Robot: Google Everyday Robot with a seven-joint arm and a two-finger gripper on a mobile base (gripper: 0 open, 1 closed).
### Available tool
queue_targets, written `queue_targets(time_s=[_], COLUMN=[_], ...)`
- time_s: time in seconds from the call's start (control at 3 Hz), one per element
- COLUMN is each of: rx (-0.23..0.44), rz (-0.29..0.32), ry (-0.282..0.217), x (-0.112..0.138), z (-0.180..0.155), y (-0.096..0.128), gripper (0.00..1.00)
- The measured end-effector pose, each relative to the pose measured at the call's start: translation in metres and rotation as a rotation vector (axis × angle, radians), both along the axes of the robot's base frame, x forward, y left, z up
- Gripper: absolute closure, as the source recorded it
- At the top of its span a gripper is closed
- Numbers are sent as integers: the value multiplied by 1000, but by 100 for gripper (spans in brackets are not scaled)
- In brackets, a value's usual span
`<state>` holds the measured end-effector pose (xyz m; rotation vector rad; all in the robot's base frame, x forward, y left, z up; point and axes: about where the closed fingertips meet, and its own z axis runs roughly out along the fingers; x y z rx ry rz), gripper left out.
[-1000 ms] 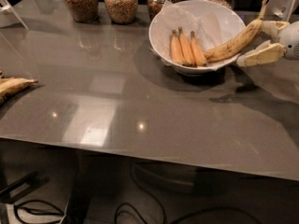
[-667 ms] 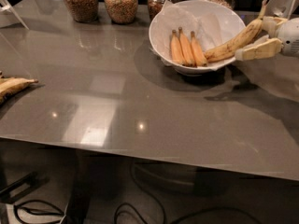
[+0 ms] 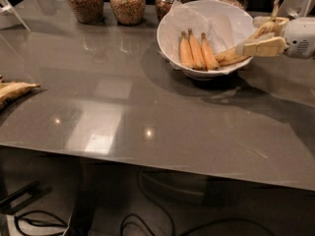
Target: Pick banana from white bowl
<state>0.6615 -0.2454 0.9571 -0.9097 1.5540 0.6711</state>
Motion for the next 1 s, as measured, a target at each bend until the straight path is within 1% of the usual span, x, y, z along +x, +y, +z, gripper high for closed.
queue_targets(time_s=[0.33, 0.67, 1.0], rx=[23, 40, 55], rz=[49, 84, 100], ry=[8, 4, -21], x=[-7, -13, -17], z=[1, 5, 17], y=[15, 24, 26], gripper=[43, 66, 90])
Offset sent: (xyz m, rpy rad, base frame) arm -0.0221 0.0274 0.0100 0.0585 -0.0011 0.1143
